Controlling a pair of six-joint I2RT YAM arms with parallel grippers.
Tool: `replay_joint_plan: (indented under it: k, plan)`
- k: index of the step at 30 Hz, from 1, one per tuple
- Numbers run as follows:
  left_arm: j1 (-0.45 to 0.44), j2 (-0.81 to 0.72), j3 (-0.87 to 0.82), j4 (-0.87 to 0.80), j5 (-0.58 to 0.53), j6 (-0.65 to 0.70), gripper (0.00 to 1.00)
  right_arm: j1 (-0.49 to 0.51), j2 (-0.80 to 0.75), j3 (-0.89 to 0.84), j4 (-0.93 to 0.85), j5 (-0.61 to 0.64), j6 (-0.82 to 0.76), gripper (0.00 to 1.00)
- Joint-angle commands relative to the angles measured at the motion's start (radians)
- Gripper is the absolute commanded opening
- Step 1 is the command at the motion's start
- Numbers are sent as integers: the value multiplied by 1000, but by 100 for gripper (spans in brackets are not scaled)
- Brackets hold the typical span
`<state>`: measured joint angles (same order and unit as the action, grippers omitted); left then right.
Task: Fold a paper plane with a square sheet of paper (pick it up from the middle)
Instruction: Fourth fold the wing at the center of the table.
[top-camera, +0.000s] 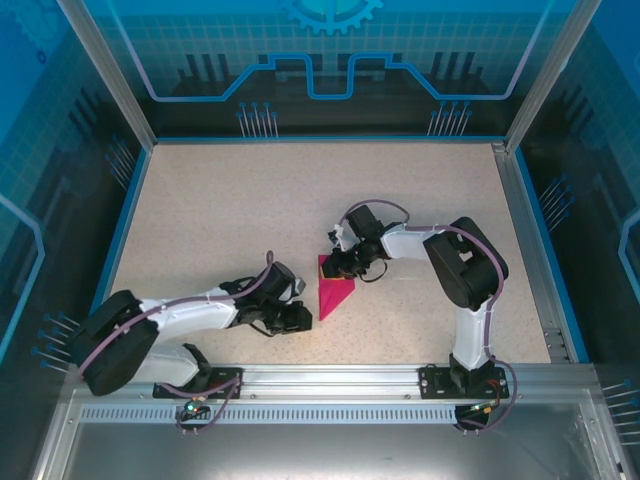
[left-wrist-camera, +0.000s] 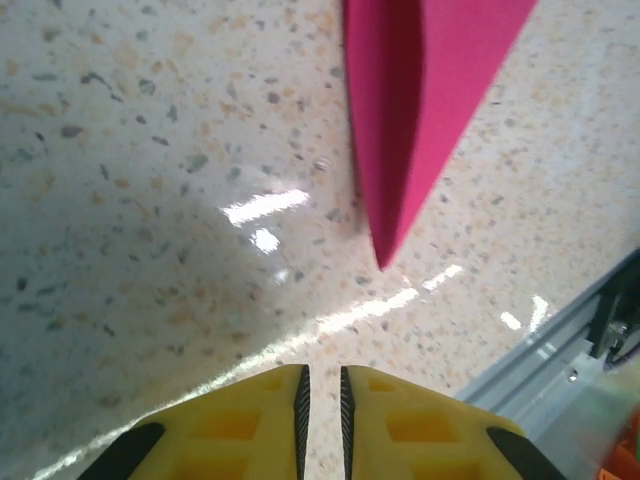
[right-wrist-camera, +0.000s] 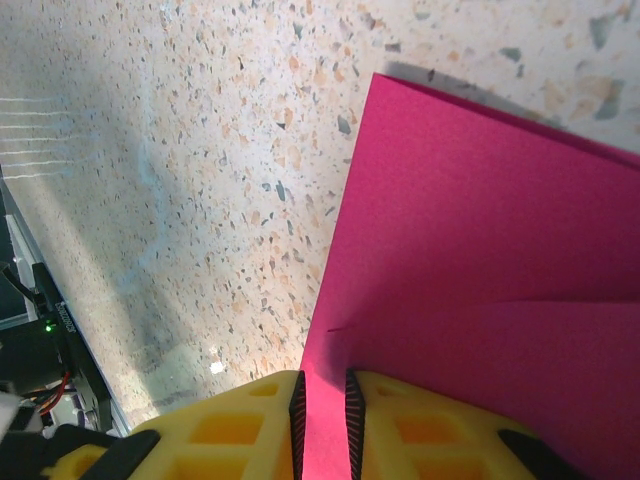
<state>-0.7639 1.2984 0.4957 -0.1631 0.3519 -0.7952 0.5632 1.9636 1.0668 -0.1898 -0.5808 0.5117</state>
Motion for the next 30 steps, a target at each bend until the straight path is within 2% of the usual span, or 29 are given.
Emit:
replay_joint_plan:
  k: [1,10,14,23,30]
  plan:
    - [7,-40,87,-54,-13,10,21,6,90,-63,-67,158,-17,21]
    - [20,137,216,171,-14,7,17,7,101,-62,-56,143,-14,21]
    - [20,212,224,191,-30,18,14,7,103,-60,-51,136,-10,21]
    - [20,306,146,276,-78,12,13,7,103,-61,-45,119,-5,22]
    - [18,376,36,377,13,-40,12,6,105,-52,-54,127,-8,22]
